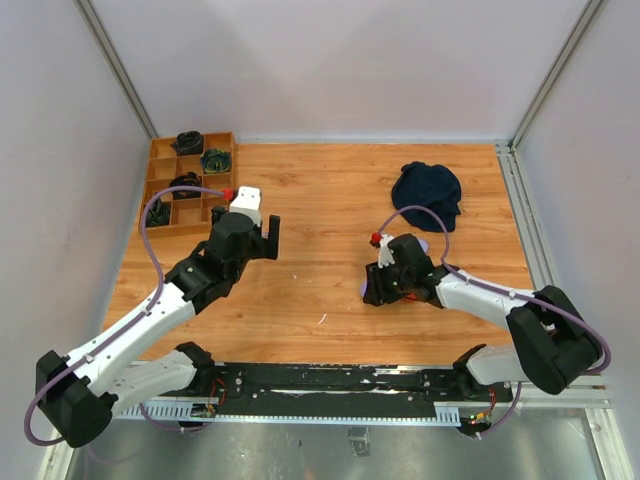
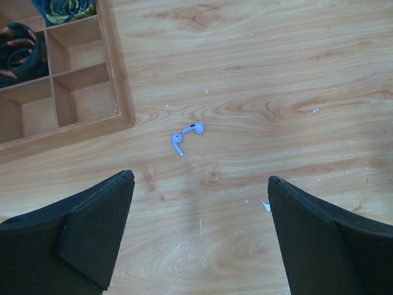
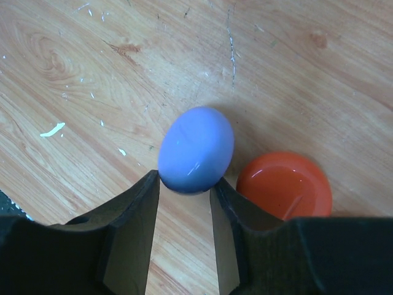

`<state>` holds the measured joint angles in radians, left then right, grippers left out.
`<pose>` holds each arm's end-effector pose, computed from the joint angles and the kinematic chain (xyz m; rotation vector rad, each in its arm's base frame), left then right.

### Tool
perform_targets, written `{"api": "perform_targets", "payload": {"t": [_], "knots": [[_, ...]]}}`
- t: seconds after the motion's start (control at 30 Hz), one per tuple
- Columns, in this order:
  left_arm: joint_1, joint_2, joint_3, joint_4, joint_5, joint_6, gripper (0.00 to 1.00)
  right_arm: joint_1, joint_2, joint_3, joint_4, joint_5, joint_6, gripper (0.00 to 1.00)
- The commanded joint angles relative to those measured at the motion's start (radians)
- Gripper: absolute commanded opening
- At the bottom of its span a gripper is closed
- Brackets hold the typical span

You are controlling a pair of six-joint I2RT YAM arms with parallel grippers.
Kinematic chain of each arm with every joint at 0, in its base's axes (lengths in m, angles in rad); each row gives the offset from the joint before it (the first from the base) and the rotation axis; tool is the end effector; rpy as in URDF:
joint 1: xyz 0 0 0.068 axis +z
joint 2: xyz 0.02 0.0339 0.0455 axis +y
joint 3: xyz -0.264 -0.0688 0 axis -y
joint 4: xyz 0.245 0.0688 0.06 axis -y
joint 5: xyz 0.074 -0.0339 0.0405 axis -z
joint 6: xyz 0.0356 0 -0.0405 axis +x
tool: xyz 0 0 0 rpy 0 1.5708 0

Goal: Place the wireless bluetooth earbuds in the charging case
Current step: Place the charging case at the center of the board, then pick up the charging case at the center of the board.

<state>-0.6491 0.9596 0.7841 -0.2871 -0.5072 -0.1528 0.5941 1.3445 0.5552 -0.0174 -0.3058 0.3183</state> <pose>0.1812 -0.1158 0.2991 0.1755 1.9637 -0.0056 0.2017 0.1492 0.1612 -0.4917 2.4288 0.7799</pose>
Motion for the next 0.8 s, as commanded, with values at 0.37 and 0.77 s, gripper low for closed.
{"api": "perform_targets", "payload": {"t": [0.37,0.77], "knots": [[0.011,-0.042,-0.017,0.028,-0.054,0.007,0.96,-0.022,-0.108,0.154,-0.284,0.113,-0.104,0.52],[0.016,-0.041,-0.013,0.016,-0.063,-0.006,0.96,-0.225,-0.02,0.242,-0.309,0.335,-0.208,0.61]]}}
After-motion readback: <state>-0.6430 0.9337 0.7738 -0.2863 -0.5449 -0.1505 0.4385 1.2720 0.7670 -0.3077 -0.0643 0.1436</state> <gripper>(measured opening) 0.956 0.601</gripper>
